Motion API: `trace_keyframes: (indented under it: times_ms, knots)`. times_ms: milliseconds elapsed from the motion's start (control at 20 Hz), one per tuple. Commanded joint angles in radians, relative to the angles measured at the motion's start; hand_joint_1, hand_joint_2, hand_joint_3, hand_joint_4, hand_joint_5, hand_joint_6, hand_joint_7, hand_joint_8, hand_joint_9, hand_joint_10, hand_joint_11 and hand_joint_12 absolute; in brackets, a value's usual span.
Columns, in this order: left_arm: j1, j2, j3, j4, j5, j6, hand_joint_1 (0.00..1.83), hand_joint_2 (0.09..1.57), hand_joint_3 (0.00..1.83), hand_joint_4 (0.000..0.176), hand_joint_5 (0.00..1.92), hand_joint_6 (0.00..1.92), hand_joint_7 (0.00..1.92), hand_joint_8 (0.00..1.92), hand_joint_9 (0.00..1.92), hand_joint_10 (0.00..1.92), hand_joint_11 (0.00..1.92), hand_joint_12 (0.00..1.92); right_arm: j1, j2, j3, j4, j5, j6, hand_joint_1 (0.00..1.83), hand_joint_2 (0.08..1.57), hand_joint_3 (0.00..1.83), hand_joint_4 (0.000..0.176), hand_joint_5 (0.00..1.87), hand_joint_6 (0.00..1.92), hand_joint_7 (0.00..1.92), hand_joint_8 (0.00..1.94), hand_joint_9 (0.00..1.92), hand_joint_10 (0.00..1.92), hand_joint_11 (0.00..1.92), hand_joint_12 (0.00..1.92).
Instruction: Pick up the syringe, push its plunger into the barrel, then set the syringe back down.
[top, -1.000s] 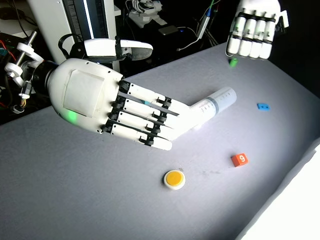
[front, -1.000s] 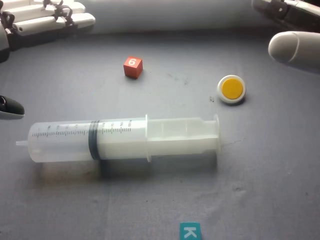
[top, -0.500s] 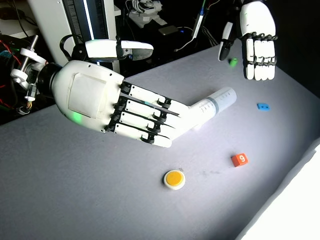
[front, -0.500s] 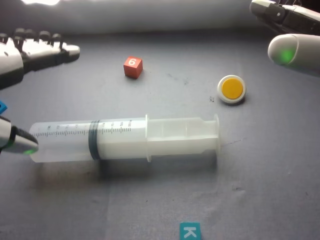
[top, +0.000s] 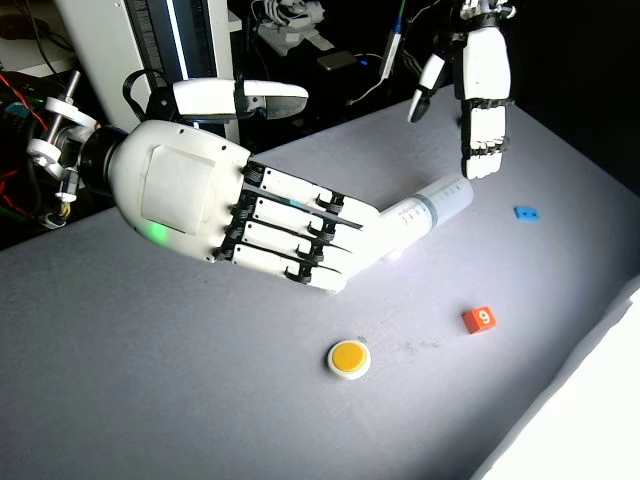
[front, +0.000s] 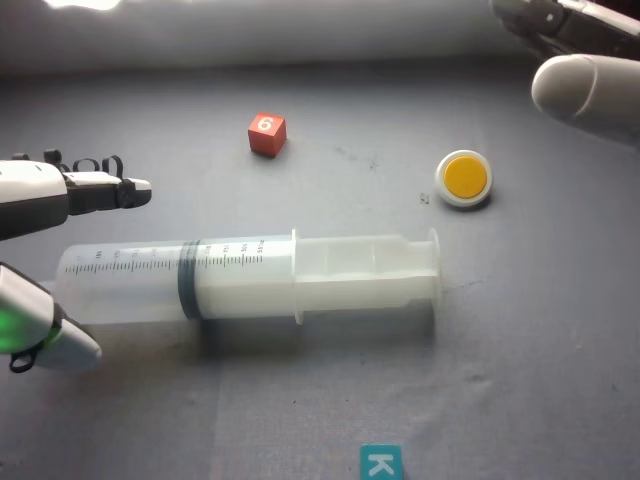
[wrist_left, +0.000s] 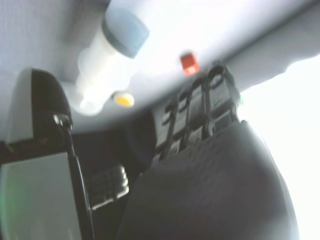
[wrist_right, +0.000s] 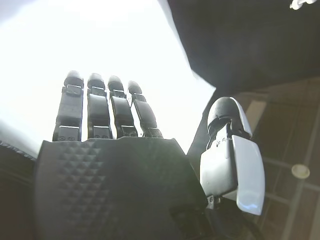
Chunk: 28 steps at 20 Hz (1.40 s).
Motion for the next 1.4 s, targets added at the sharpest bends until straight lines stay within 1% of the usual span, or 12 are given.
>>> trace_keyframes:
  times_ms: [0, 200, 350, 500, 550, 750, 850, 900, 1000, 1050, 1150, 1350]
  knots:
    - [-0.021, -0.004, 0.004, 0.011, -0.037, -0.001, 1.16, 0.96, 0.00, 0.000, 0.00, 0.00, 0.00, 0.00, 0.00, 0.00, 0.00, 0.00, 0.004, 0.005, -0.002, 0.002, 0.138, 0.010, 0.00, 1.12, 0.00, 0.000, 0.00, 0.00, 0.00, 0.00, 0.00, 0.00, 0.00, 0.00]
    - [-0.050, -0.035, 0.004, 0.004, 0.021, -0.003, 1.15, 0.95, 0.00, 0.000, 0.00, 0.00, 0.00, 0.00, 0.00, 0.00, 0.00, 0.00, -0.004, 0.003, -0.003, 0.005, 0.139, 0.010, 0.00, 1.11, 0.00, 0.000, 0.00, 0.00, 0.00, 0.00, 0.00, 0.00, 0.00, 0.00]
    - [-0.052, -0.062, 0.007, 0.003, 0.059, -0.003, 1.15, 0.94, 0.00, 0.000, 0.00, 0.00, 0.00, 0.00, 0.00, 0.00, 0.00, 0.00, -0.008, 0.003, -0.004, 0.006, 0.139, 0.009, 0.00, 1.12, 0.00, 0.000, 0.00, 0.00, 0.00, 0.00, 0.00, 0.00, 0.00, 0.00]
    - [-0.049, -0.114, 0.025, 0.004, 0.064, -0.004, 1.15, 0.94, 0.00, 0.000, 0.00, 0.00, 0.00, 0.00, 0.00, 0.00, 0.00, 0.00, -0.007, 0.003, -0.008, 0.006, 0.148, 0.009, 0.00, 1.12, 0.00, 0.000, 0.00, 0.00, 0.00, 0.00, 0.00, 0.00, 0.00, 0.00]
    - [-0.049, -0.137, 0.035, 0.010, 0.069, -0.004, 1.18, 0.94, 0.00, 0.000, 0.00, 0.00, 0.00, 0.00, 0.00, 0.00, 0.00, 0.00, -0.007, 0.003, -0.009, 0.006, 0.151, 0.009, 0.00, 1.13, 0.01, 0.000, 0.00, 0.00, 0.00, 0.00, 0.00, 0.00, 0.00, 0.00]
    - [-0.032, -0.222, 0.090, 0.016, 0.078, -0.004, 1.17, 0.93, 0.00, 0.000, 0.00, 0.00, 0.00, 0.00, 0.00, 0.00, 0.00, 0.00, -0.007, 0.003, -0.010, 0.006, 0.159, 0.009, 0.00, 1.13, 0.00, 0.000, 0.00, 0.00, 0.00, 0.00, 0.00, 0.00, 0.00, 0.00]
    - [-0.015, -0.249, 0.114, 0.016, 0.083, -0.004, 1.17, 0.92, 0.00, 0.000, 0.00, 0.00, 0.00, 0.00, 0.00, 0.00, 0.00, 0.00, -0.007, 0.003, -0.011, 0.006, 0.163, 0.009, 0.00, 1.13, 0.01, 0.000, 0.00, 0.00, 0.00, 0.00, 0.00, 0.00, 0.00, 0.00]
    - [0.000, -0.276, 0.141, 0.018, 0.083, -0.005, 1.17, 0.92, 0.00, 0.000, 0.00, 0.00, 0.00, 0.00, 0.00, 0.00, 0.00, 0.00, -0.007, 0.003, -0.011, 0.006, 0.165, 0.009, 0.00, 1.13, 0.01, 0.000, 0.00, 0.00, 0.00, 0.00, 0.00, 0.00, 0.00, 0.00]
    - [0.005, -0.297, 0.164, 0.018, 0.086, -0.005, 1.19, 0.93, 0.00, 0.000, 0.00, 0.00, 0.00, 0.00, 0.00, 0.00, 0.00, 0.00, -0.007, 0.003, -0.011, 0.006, 0.167, 0.009, 0.00, 1.13, 0.01, 0.000, 0.00, 0.00, 0.00, 0.00, 0.00, 0.00, 0.00, 0.00]
    - [0.016, -0.320, 0.189, 0.018, 0.086, -0.006, 1.17, 0.93, 0.00, 0.000, 0.00, 0.00, 0.00, 0.00, 0.00, 0.00, 0.00, 0.00, -0.007, 0.003, -0.011, 0.006, 0.168, 0.009, 0.00, 1.13, 0.00, 0.000, 0.00, 0.00, 0.00, 0.00, 0.00, 0.00, 0.00, 0.00]
    - [0.026, -0.343, 0.210, 0.017, 0.096, -0.009, 1.16, 0.93, 0.00, 0.000, 0.00, 0.00, 0.00, 0.00, 0.00, 0.00, 0.00, 0.00, -0.007, 0.003, -0.012, 0.006, 0.169, 0.009, 0.00, 1.13, 0.00, 0.000, 0.00, 0.00, 0.00, 0.00, 0.00, 0.00, 0.00, 0.00]
    - [0.039, -0.372, 0.224, -0.013, 0.137, -0.012, 1.26, 0.95, 0.00, 0.000, 0.00, 0.00, 0.00, 0.00, 0.00, 0.00, 0.00, 0.00, -0.007, 0.003, -0.012, 0.006, 0.171, 0.009, 0.00, 1.13, 0.00, 0.000, 0.00, 0.00, 0.00, 0.00, 0.00, 0.00, 0.00, 0.00]
